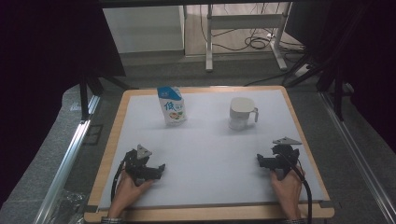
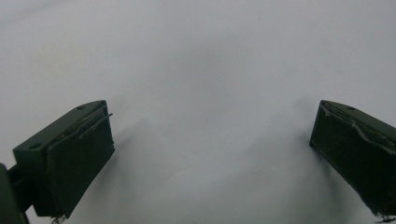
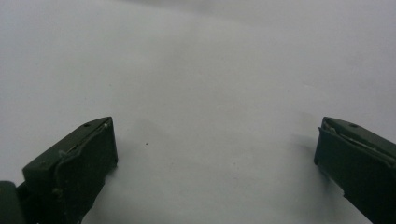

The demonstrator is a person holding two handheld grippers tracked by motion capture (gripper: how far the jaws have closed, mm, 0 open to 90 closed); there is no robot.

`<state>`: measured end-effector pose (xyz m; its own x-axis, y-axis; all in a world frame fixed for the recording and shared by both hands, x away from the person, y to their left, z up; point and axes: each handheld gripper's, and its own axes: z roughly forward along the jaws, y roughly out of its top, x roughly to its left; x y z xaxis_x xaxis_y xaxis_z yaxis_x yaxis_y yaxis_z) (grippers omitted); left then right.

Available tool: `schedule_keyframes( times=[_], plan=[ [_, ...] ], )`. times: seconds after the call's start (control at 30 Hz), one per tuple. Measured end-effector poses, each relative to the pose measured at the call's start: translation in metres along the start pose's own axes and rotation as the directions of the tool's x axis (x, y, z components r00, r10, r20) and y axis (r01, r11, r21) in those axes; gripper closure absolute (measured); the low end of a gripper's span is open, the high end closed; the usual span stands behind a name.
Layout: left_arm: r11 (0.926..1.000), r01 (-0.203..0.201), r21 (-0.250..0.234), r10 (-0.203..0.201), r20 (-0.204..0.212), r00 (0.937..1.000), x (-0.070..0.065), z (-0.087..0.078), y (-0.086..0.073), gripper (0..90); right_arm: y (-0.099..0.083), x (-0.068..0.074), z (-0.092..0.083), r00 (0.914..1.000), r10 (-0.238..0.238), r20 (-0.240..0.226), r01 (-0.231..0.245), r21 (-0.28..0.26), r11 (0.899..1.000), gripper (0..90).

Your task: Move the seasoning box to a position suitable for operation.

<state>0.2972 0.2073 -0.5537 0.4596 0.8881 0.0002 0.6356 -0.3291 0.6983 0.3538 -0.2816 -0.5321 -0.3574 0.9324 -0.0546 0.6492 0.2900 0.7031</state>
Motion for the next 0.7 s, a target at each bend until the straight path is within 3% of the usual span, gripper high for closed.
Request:
schedule_keyframes(
  times=[0.13, 0.3, 0.33, 0.7],
  plan=[
    [0.9997, 0.025, 0.007, -0.025, 0.018, 0.9995, 0.0020, 0.0010, 0.0001, 0.0, -0.0001, 0.0000, 0.0000, 1.0000, 0.001, -0.001, -0.001, -0.001, 1.000, 0.0],
    [0.9999, 0.011, 0.003, -0.011, 0.005, 0.9999, 0.0004, 0.0002, 0.0000, 0.0, -0.0002, 0.0001, 0.0000, 1.0000, 0.001, 0.000, -0.001, -0.002, 1.000, 0.0],
    [0.9999, 0.016, 0.005, -0.016, 0.022, 0.9996, 0.0015, -0.0001, 0.0000, 1.1, -0.0002, 0.0001, -0.0001, 1.0000, 0.001, 0.000, -0.001, -0.002, 1.000, 0.0],
    [0.9997, 0.025, 0.002, -0.026, 0.036, 0.9990, 0.0027, 0.0002, -0.0004, 2.7, -0.0001, 0.0001, -0.0001, 1.0000, 0.001, 0.000, -0.001, -0.001, 1.000, 0.0]
  ],
)
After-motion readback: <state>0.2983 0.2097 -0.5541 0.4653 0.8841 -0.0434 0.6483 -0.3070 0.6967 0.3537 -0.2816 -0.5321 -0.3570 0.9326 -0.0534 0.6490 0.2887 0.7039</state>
